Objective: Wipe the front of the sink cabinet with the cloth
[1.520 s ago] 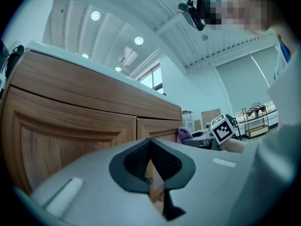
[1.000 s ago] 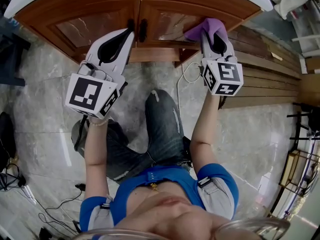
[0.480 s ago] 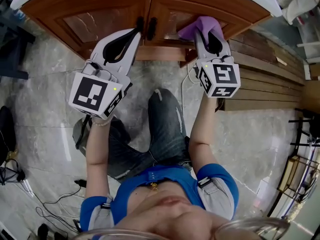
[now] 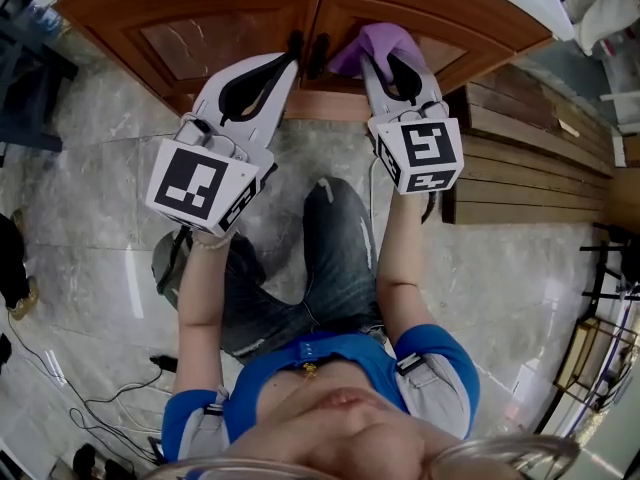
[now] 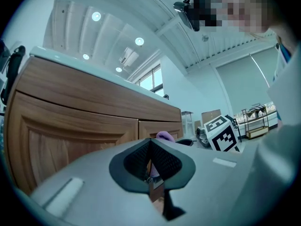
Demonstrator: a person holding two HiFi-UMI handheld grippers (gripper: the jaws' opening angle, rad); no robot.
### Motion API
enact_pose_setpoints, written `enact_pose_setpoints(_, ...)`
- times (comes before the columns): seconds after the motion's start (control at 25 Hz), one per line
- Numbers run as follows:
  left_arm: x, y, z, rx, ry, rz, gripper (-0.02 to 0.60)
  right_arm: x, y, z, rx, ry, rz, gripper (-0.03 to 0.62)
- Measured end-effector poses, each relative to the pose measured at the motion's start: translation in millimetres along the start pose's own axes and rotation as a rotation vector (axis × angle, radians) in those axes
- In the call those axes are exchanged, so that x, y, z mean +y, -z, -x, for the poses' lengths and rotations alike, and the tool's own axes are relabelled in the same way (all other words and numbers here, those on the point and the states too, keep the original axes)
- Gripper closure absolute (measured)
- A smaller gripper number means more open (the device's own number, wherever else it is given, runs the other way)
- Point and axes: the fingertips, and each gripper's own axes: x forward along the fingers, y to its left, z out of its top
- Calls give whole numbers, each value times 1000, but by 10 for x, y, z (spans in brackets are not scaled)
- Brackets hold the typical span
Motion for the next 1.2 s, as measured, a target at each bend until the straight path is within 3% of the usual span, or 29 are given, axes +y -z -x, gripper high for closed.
enact_pose_setpoints(0.52,22,84,-46,2,5,4,581,198,-45,-102,-24,-15,51,537)
enact_pose_setpoints(1.2,14,137,-88,35,-9,3,581,348,437,-218,52,-60,13,537)
